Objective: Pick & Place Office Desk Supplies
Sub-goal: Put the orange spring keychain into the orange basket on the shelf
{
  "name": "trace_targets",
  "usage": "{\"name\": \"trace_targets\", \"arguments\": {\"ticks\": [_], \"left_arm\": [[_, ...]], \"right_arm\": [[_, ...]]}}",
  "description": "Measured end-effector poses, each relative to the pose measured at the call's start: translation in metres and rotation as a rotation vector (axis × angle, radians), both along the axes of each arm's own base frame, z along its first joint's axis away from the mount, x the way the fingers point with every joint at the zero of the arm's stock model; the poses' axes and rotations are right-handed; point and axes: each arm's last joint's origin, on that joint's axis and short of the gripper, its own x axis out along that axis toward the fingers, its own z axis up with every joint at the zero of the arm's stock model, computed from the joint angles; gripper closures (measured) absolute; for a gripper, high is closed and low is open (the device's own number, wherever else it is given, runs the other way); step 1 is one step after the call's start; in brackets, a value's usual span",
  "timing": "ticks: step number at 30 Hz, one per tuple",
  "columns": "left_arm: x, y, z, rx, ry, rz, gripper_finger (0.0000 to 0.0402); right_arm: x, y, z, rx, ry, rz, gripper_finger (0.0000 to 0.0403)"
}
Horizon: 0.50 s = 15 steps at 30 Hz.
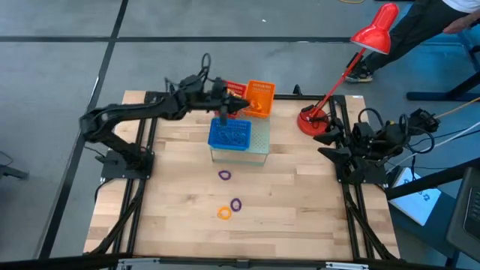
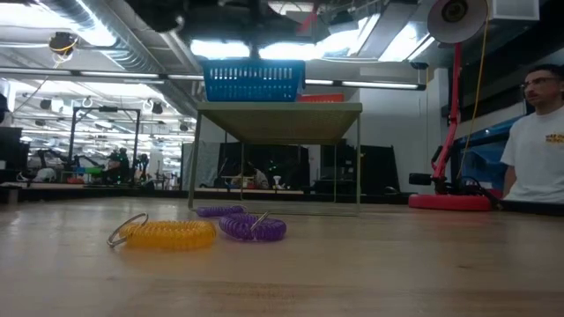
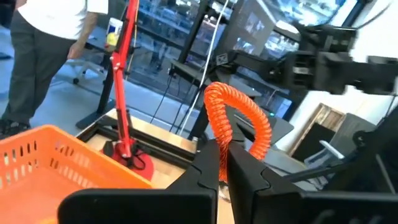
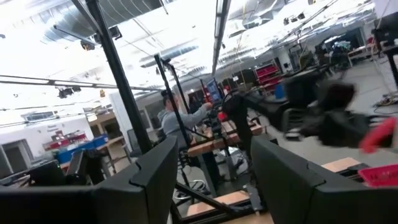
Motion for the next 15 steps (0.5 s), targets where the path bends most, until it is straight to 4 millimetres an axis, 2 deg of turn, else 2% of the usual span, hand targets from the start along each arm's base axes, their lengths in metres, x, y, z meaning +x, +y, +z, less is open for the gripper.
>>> {"name": "trace_targets", "arguments": {"ticks": [7,11,15], "left_arm": [[0.043,0.035,0.012,0.084,0.115,0.003,0.039],[0.054,0.048,0.015,0.162,0.306,-0.004,0.039],[0.053,0.055,0.019,0.224,0.446,0.015,0.039]], "right_arm": [[0.0,0.0,-0.004,0.047,0.013,0.026,0.0197],[0.0,0.001,-0.004,0.058,0.012,0.053,0.0197],[0.0,0.001,-0.005,0.067,0.017,0.059,0.0197]]}}
